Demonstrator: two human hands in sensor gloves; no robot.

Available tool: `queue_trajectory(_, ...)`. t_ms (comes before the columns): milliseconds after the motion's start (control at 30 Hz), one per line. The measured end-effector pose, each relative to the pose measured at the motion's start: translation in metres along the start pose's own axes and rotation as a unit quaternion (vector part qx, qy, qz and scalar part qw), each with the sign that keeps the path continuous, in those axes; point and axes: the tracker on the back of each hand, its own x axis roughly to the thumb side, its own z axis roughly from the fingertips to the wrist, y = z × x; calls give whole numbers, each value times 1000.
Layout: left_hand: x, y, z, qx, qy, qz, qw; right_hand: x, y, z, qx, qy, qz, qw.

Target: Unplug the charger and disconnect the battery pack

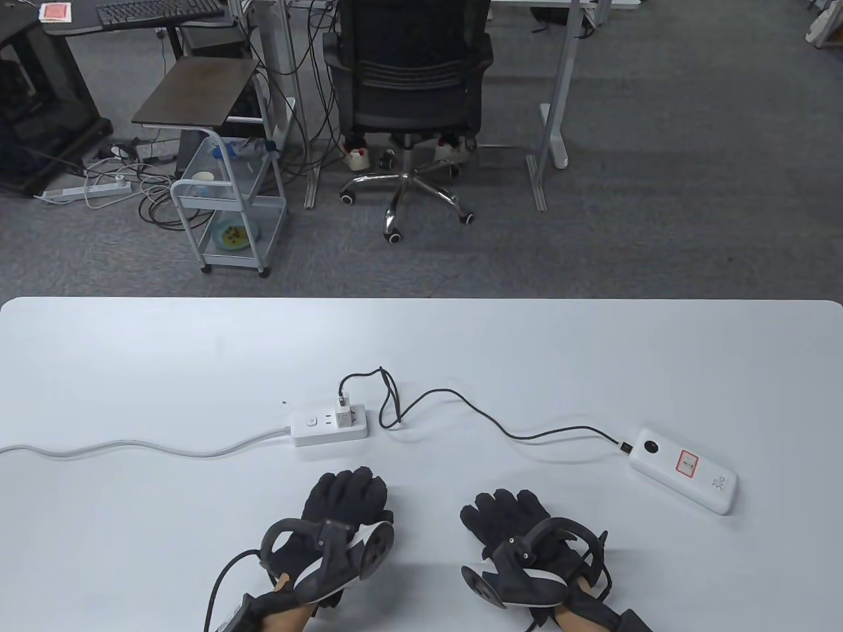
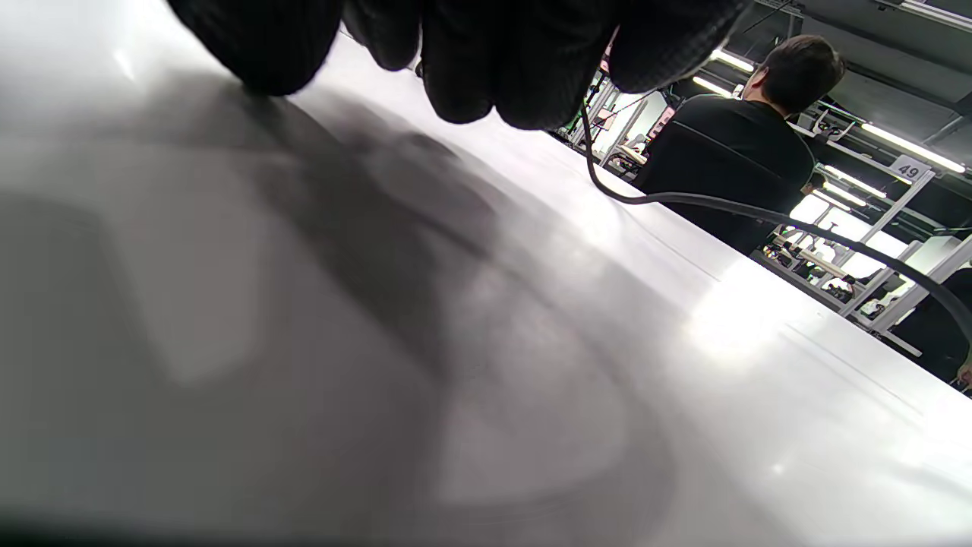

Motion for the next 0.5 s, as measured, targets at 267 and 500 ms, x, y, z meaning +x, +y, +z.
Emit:
queue_trajectory(267, 0, -1, 1, 0, -1, -20, 1000, 0, 1, 0, 1, 3, -13, 1000)
queue_trajectory(500, 1, -2, 1, -3, -3, -26, 1000, -6, 2, 0, 2, 26, -32, 999)
